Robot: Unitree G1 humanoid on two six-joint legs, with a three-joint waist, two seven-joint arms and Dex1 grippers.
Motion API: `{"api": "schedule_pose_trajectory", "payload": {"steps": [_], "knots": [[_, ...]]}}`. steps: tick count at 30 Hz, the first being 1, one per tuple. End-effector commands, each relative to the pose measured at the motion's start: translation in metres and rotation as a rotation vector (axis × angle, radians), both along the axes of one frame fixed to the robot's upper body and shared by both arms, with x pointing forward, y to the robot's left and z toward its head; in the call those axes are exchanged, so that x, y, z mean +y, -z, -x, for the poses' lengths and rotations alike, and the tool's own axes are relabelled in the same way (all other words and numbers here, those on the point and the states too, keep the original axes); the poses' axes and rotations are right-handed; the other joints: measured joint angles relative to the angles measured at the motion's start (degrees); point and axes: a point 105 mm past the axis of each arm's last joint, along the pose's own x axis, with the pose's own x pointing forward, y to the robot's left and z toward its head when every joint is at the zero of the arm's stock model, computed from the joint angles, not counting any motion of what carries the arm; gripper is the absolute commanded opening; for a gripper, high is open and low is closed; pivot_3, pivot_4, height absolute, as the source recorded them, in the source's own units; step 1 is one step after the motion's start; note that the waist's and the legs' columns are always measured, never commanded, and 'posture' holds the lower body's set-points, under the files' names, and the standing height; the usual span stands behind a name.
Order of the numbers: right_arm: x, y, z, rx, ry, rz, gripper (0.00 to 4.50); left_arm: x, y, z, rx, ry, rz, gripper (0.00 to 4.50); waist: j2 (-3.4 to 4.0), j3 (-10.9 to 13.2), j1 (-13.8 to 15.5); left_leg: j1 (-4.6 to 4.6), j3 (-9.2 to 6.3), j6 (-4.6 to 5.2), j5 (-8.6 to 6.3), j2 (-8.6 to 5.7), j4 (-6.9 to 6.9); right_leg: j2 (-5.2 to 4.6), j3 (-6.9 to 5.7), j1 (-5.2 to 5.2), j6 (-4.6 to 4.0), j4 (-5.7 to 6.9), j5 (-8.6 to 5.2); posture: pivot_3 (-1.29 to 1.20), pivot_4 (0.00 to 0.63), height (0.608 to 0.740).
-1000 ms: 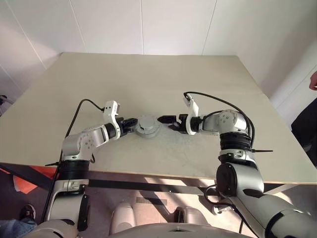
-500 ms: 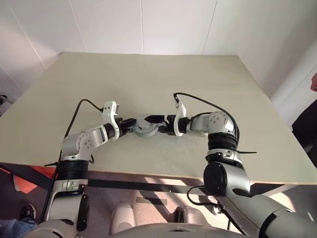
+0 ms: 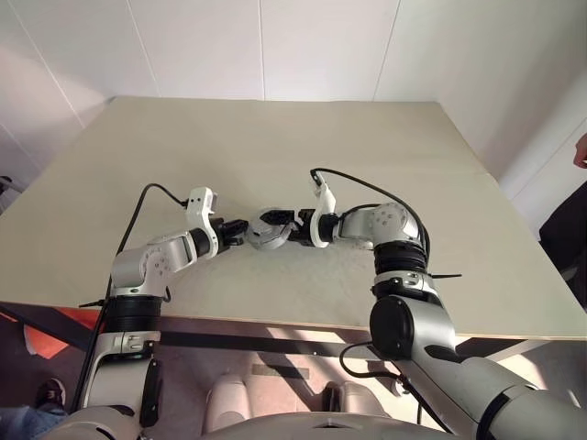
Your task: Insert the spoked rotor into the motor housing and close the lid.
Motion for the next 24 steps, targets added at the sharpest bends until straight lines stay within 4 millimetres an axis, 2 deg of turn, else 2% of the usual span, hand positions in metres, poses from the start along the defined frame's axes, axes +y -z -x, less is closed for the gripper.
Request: {"api": "schedule_pose_trajectory", "payload": {"steps": [1, 3, 7, 16, 24], "knots": [[0.008, -0.020, -0.004, -0.052, -0.017, -0.057, 2.84, 0.003, -0.005, -0.002, -0.022, -0.008, -0.011, 0.00, 0.00, 0.0, 0.0, -0.01, 0.00, 0.00, 0.00, 0.00, 0.00, 0.00, 0.00, 0.00, 0.00, 0.00, 0.00, 0.00, 0.000, 0.740], [0.009, -0.026, -0.005, -0.069, -0.025, -0.071, 2.20, 0.004, -0.005, -0.003, -0.023, -0.010, -0.011, 0.00, 0.01, 0.0, 0.0, -0.02, 0.00, 0.00, 0.00, 0.00, 0.00, 0.00, 0.00, -0.02, 0.00, 0.00, 0.00, 0.00, 0.000, 0.740], [0.004, -0.027, -0.011, -0.063, 0.014, -0.081, 2.06, 0.004, -0.006, -0.004, -0.025, -0.011, -0.011, 0.00, 0.00, 0.0, 0.1, -0.05, 0.00, 0.00, 0.00, -0.01, 0.01, 0.00, 0.00, -0.02, 0.00, 0.00, 0.00, 0.00, 0.000, 0.740], [-0.006, -0.027, -0.022, -0.065, 0.074, -0.074, 2.06, 0.012, -0.015, -0.010, -0.072, -0.057, 0.010, 0.00, 0.00, 0.0, 0.1, -0.07, 0.00, 0.00, 0.00, 0.00, 0.02, 0.00, -0.01, -0.03, 0.00, 0.01, 0.00, 0.00, 0.000, 0.740], [-0.019, -0.061, -0.052, -0.054, 0.253, -0.276, 2.06, 0.055, -0.054, -0.029, -0.239, -0.282, 0.167, 0.00, 0.00, 0.0, 0.1, -0.44, 0.00, -0.02, 0.02, 0.00, 0.08, 0.00, 0.00, -0.41, 0.00, 0.09, 0.02, 0.00, 0.000, 0.740]]}}
